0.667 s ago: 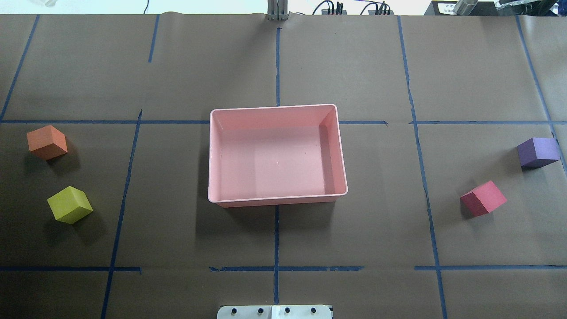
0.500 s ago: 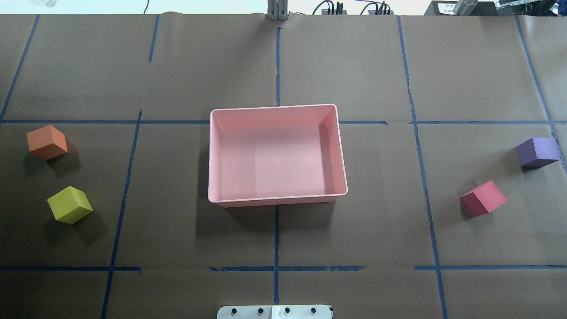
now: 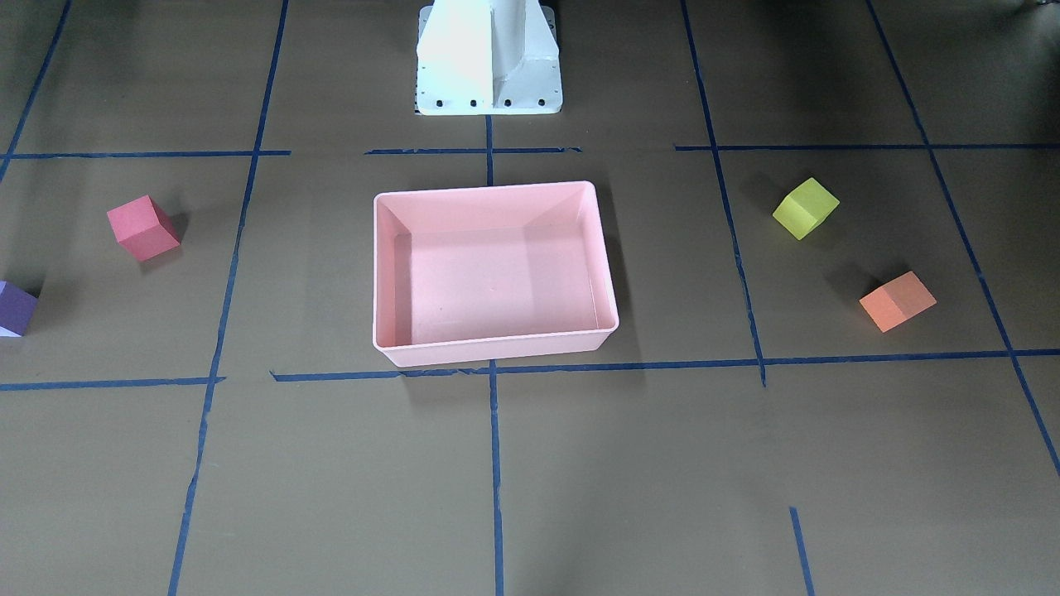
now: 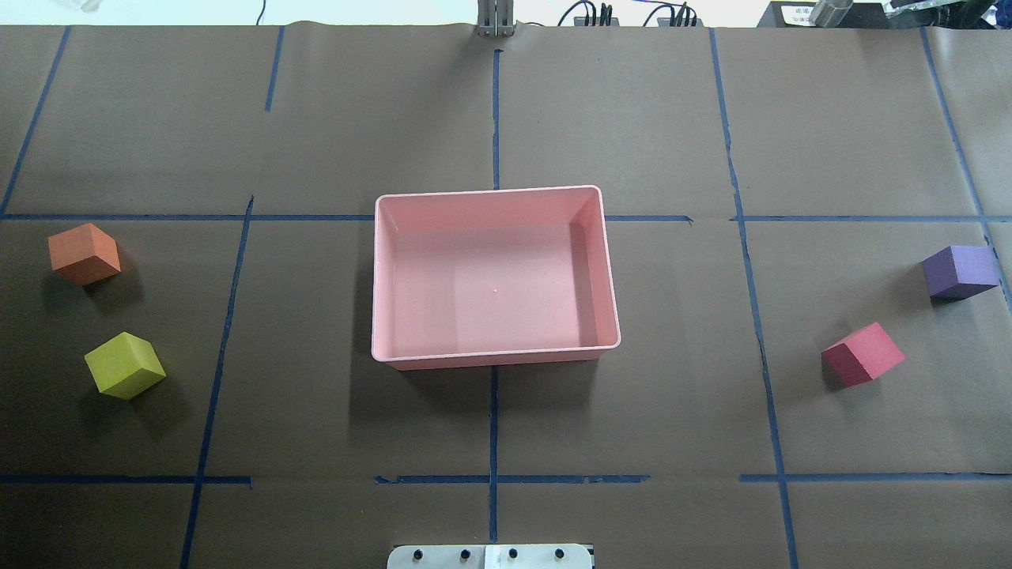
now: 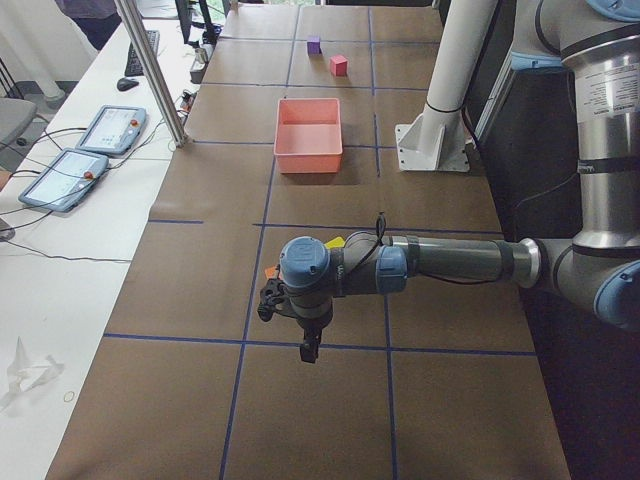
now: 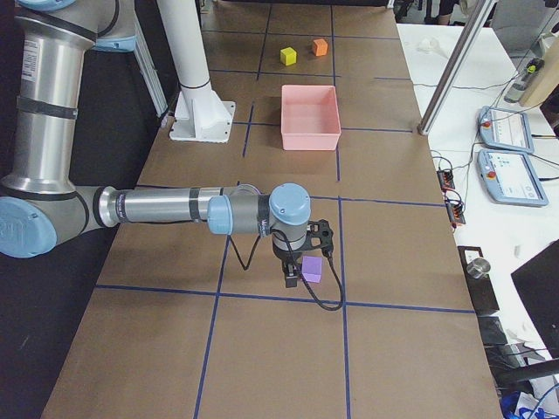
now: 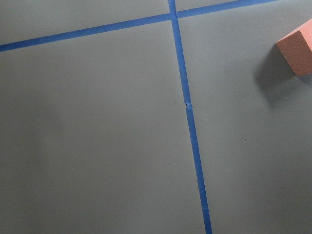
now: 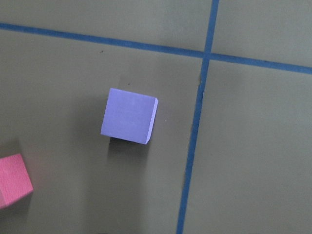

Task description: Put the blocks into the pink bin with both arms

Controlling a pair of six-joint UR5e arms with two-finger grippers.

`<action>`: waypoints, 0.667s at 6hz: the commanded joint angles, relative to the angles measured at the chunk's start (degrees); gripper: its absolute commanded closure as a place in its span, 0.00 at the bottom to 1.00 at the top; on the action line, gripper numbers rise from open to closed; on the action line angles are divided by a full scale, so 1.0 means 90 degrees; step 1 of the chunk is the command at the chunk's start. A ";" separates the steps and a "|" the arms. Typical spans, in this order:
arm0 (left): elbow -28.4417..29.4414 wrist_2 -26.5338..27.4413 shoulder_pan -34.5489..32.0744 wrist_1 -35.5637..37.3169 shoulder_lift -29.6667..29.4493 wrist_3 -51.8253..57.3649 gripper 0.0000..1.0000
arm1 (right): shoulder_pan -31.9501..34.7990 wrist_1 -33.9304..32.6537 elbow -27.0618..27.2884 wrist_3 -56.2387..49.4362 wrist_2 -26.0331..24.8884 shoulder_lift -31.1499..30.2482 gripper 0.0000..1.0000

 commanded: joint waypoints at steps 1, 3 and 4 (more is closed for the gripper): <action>-0.0010 -0.0003 0.0000 0.0000 0.0000 0.0001 0.00 | -0.1061 0.2657 -0.1265 0.2664 -0.0273 0.0467 0.00; -0.0020 -0.0013 0.0000 0.0000 0.0000 0.0001 0.00 | -0.1456 0.3374 -0.2074 0.2852 -0.0657 0.0773 0.00; -0.0029 -0.0013 0.0000 -0.0010 0.0000 0.0001 0.00 | -0.1582 0.3374 -0.2104 0.2842 -0.0676 0.0764 0.00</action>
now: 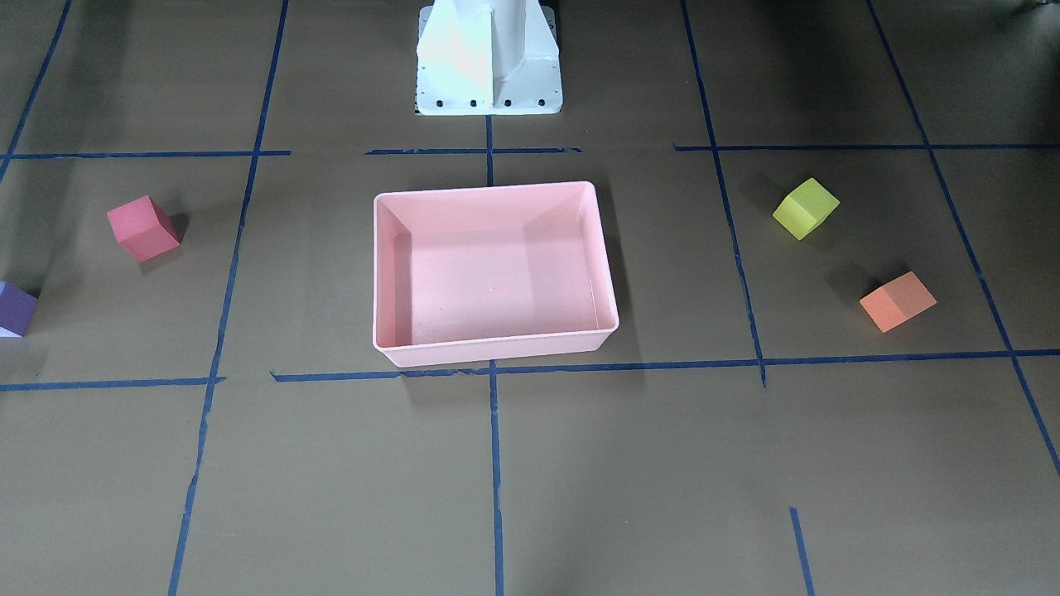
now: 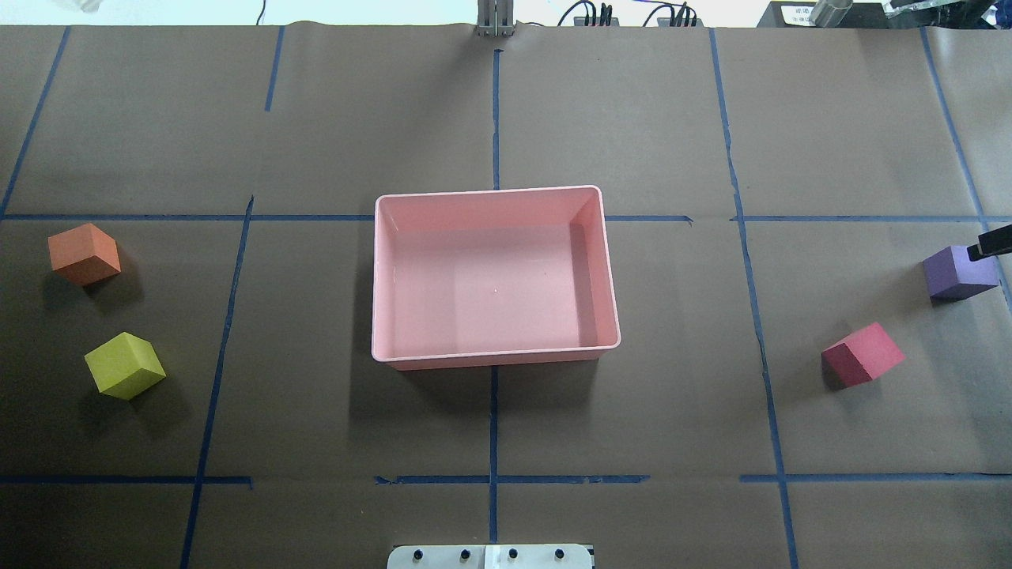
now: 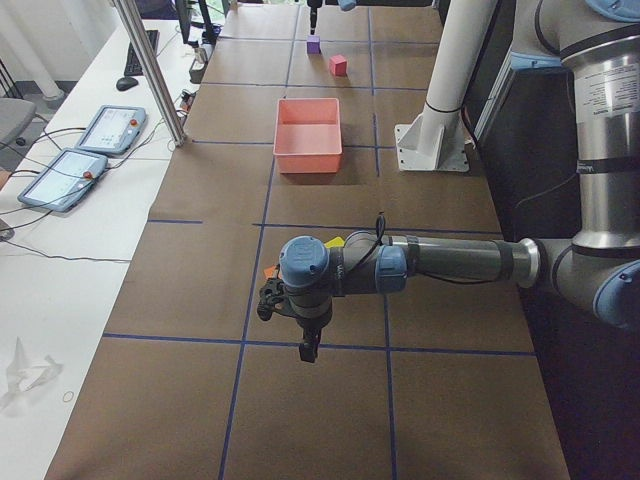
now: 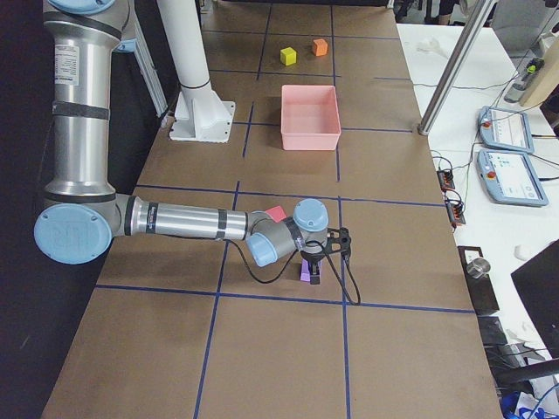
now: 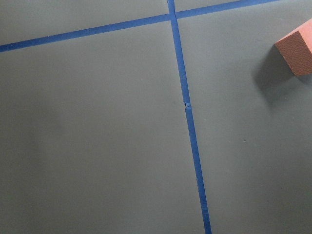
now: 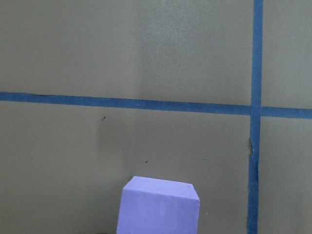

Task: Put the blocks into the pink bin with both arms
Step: 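Lower the right gripper onto the purple cube and grasp it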

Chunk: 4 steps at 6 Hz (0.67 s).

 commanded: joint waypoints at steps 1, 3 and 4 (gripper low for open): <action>-0.0037 -0.0002 0.0000 -0.0007 0.0000 0.0000 0.00 | -0.0227 0.0080 -0.0122 0.0033 -0.0037 0.0027 0.00; -0.0028 -0.0002 0.0000 0.0003 0.0000 0.0000 0.00 | -0.0354 0.0089 -0.0181 0.0033 -0.0047 0.0027 0.00; -0.0037 -0.0002 0.0000 0.0003 0.0000 0.0000 0.00 | -0.0422 0.0080 -0.0210 0.0023 -0.0163 0.0027 0.00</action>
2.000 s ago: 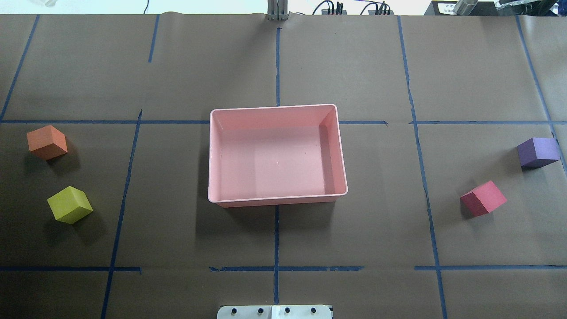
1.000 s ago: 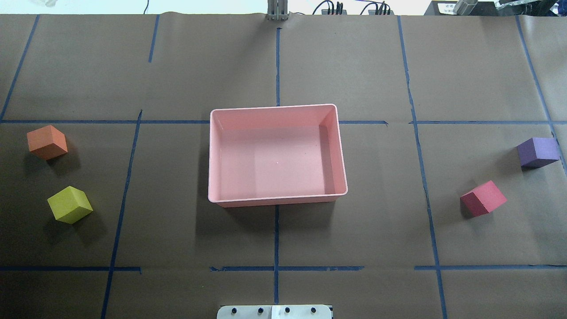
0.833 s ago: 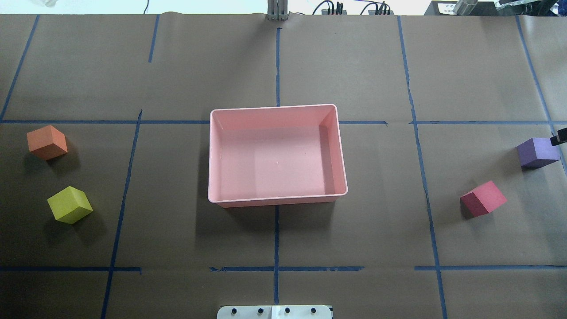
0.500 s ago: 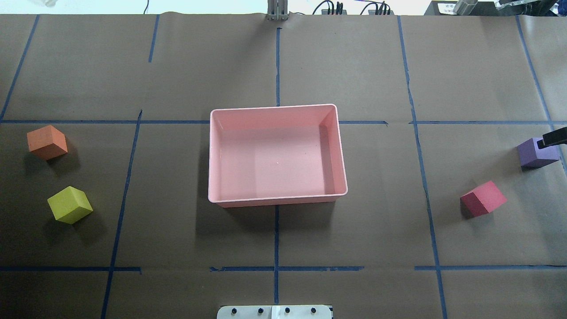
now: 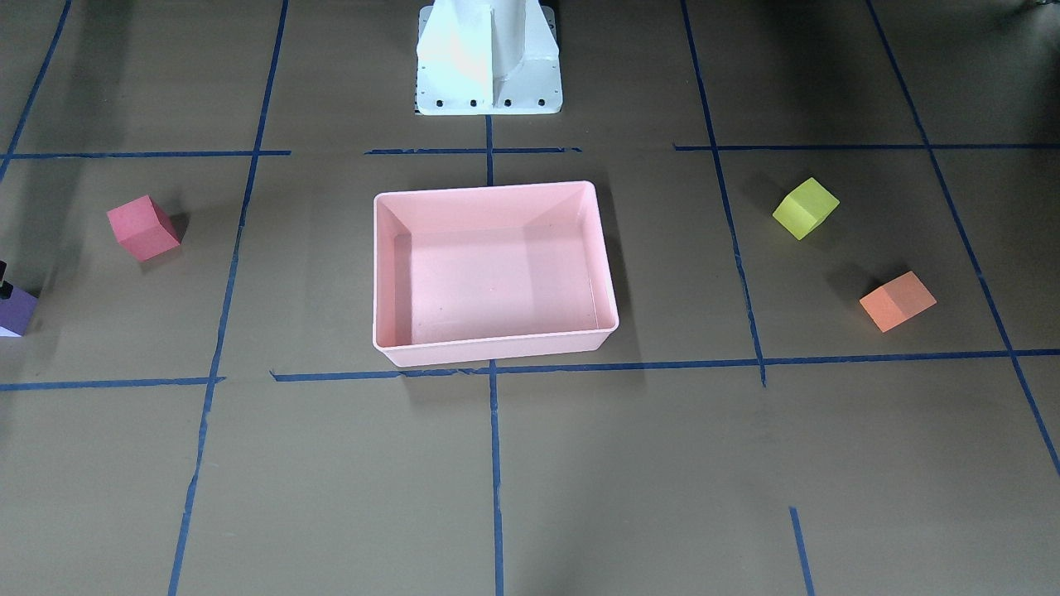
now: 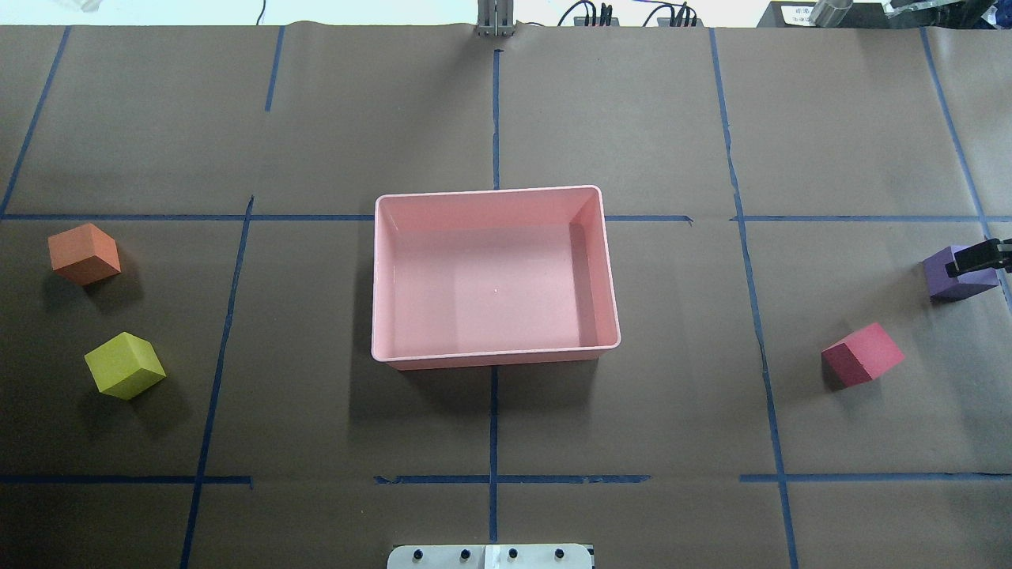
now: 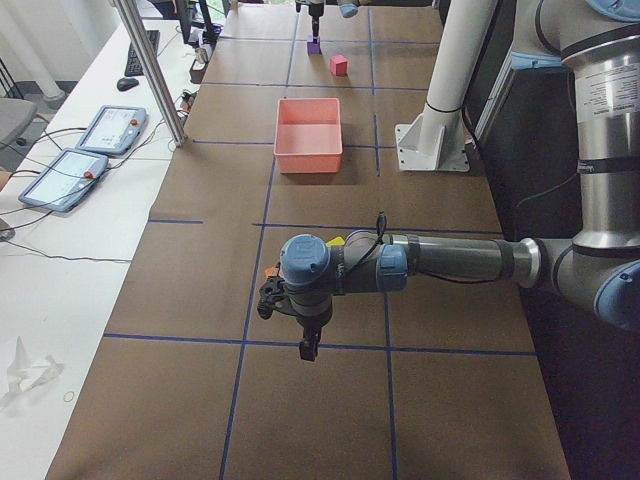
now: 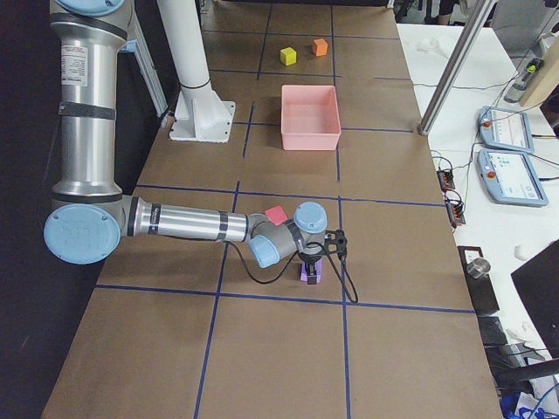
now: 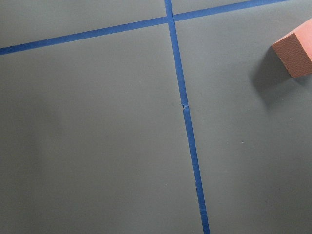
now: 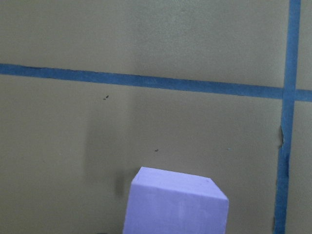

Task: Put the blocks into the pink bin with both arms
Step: 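Lower the right gripper onto the purple cube and grasp it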

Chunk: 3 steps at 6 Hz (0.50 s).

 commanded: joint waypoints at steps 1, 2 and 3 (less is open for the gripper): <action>0.0004 0.0000 0.0000 0.0001 0.0000 0.0000 0.00 | -0.0208 -0.0006 -0.0122 -0.0007 -0.0156 0.0000 0.00; 0.0014 0.0000 0.0000 0.0001 0.0000 0.0000 0.00 | -0.0306 -0.0006 -0.0161 -0.0007 -0.0292 0.0029 0.08; 0.0014 0.0000 0.0000 0.0001 0.0000 0.0000 0.00 | -0.0394 -0.0035 -0.0181 -0.0026 -0.0313 0.0107 0.34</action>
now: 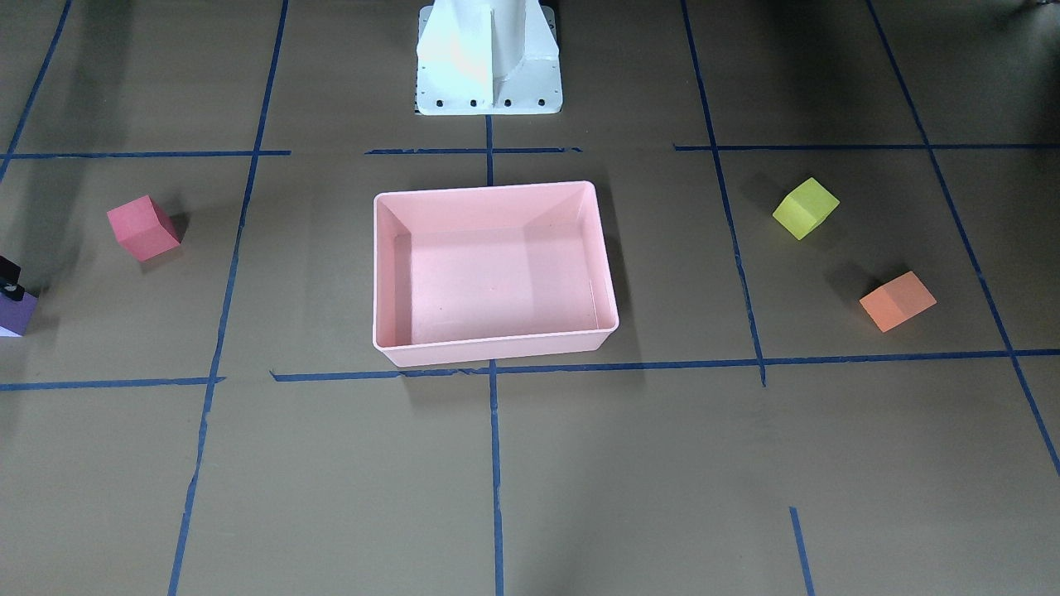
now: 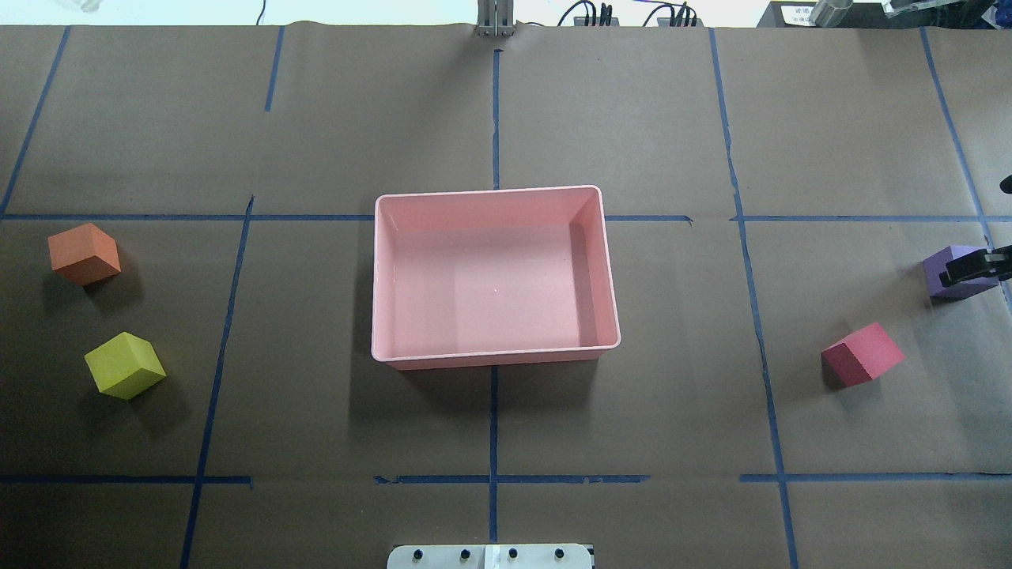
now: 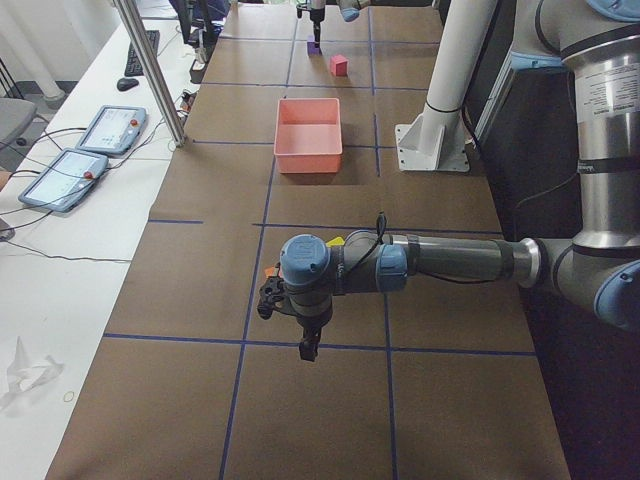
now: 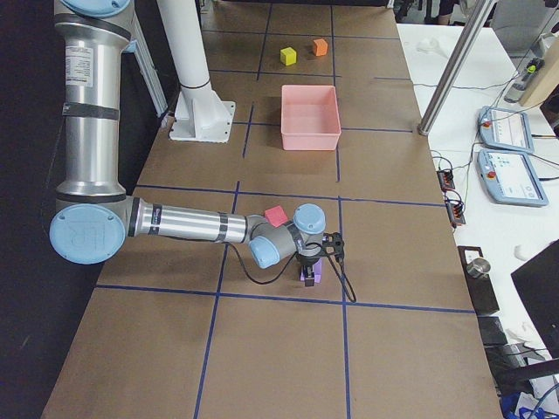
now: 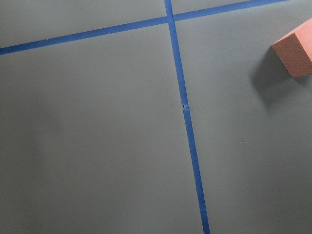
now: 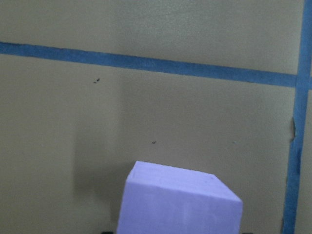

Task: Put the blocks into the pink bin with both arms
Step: 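Lower the right gripper onto the purple cube and grasp it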

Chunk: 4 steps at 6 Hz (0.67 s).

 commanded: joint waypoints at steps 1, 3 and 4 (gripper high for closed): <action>0.0013 0.0000 0.0000 0.0000 0.0010 0.0000 0.00 | -0.0114 -0.0049 -0.0020 -0.0004 -0.0054 0.0138 0.53; 0.0004 0.0000 0.0000 0.0000 0.0000 0.0000 0.00 | -0.0104 -0.0079 0.0542 0.0016 0.0024 0.0430 0.55; 0.0004 0.0000 0.0000 0.0000 0.0000 0.0000 0.00 | -0.0211 -0.0098 0.0759 0.0093 0.0053 0.0780 0.54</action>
